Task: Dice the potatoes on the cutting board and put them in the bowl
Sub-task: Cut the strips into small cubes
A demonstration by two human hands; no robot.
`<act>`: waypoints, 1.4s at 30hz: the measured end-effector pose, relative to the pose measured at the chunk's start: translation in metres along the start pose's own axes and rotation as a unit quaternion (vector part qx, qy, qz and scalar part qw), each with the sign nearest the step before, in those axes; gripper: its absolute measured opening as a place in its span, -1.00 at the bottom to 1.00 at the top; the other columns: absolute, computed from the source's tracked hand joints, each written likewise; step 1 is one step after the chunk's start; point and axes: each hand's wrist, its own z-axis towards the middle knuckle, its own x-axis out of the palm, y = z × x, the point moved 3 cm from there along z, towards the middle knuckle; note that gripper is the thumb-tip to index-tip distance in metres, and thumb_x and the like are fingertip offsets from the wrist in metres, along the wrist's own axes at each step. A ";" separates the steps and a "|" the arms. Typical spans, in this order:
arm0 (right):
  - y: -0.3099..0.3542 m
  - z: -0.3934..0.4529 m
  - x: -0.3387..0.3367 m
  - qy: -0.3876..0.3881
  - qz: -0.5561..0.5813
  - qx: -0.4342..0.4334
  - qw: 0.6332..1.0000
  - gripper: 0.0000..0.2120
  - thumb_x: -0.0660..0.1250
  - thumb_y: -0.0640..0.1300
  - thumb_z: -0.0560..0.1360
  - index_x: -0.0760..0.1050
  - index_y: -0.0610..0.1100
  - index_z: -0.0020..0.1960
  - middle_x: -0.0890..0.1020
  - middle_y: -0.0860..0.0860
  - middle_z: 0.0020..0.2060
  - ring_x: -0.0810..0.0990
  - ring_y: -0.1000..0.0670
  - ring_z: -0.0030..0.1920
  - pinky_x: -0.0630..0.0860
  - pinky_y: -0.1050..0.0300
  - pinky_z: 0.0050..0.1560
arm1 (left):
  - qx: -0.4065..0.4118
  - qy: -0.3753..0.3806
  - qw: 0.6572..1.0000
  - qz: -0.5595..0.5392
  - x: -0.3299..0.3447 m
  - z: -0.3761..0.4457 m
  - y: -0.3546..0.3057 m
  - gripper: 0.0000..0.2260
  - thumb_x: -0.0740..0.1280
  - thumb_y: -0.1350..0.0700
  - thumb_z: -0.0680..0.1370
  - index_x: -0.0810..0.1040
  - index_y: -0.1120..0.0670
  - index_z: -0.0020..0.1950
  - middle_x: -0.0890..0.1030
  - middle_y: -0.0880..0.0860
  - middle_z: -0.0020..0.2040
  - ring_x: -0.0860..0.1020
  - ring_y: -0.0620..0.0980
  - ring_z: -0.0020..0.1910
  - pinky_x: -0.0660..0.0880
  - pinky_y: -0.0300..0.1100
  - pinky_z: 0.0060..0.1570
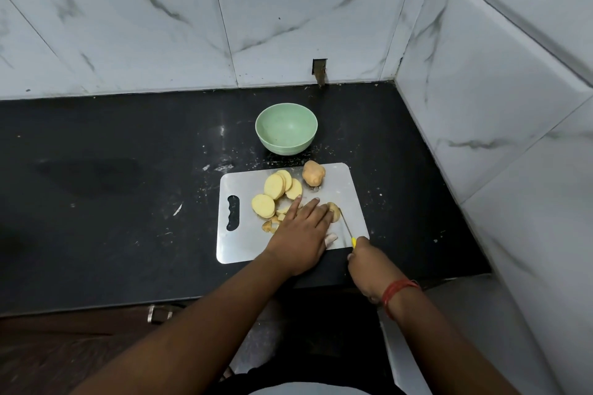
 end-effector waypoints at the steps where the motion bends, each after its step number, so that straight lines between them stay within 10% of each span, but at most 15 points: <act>1: 0.001 -0.001 0.000 0.000 0.002 0.000 1.000 -0.76 0.09 -0.18 0.63 0.29 -0.26 0.25 0.53 -0.19 0.02 0.55 -0.17 0.01 0.37 0.11 -0.09 | 0.006 -0.002 1.000 -0.004 0.000 -0.001 0.001 -0.47 -0.01 -0.14 0.69 0.44 0.14 0.50 0.43 0.12 0.50 0.31 0.15 0.53 0.06 0.18 0.58; 21: 0.012 0.003 -0.008 0.061 0.137 0.039 0.988 -0.90 0.06 -0.10 0.63 0.28 -0.12 0.08 0.45 -0.14 -0.21 0.41 -0.05 -0.35 0.33 0.27 -0.49 | 0.051 0.054 0.997 -0.025 0.002 -0.002 0.004 -0.44 -0.06 -0.15 0.69 0.37 0.12 0.56 0.38 0.15 0.55 0.30 0.13 0.55 0.02 0.18 0.59; 37: -0.010 -0.009 0.007 0.041 0.054 -0.002 0.998 -0.80 0.10 -0.13 0.64 0.32 -0.18 0.22 0.45 -0.10 -0.07 0.44 -0.09 -0.12 0.46 0.01 0.03 | 0.000 0.095 0.995 -0.029 -0.002 -0.002 -0.004 -0.38 -0.18 -0.14 0.65 0.29 0.12 0.60 0.30 0.12 0.59 0.20 0.12 0.58 -0.05 0.14 0.60; 42: -0.016 -0.025 0.004 0.047 0.052 0.022 0.997 -0.85 0.12 -0.07 0.66 0.33 -0.15 0.11 0.50 -0.06 -0.18 0.50 -0.01 -0.20 0.42 0.10 -0.16 | -0.013 0.113 0.992 -0.045 -0.003 -0.004 -0.005 -0.33 -0.25 -0.17 0.62 0.19 0.09 0.64 0.20 0.09 0.63 0.12 0.09 0.61 -0.10 0.14 0.59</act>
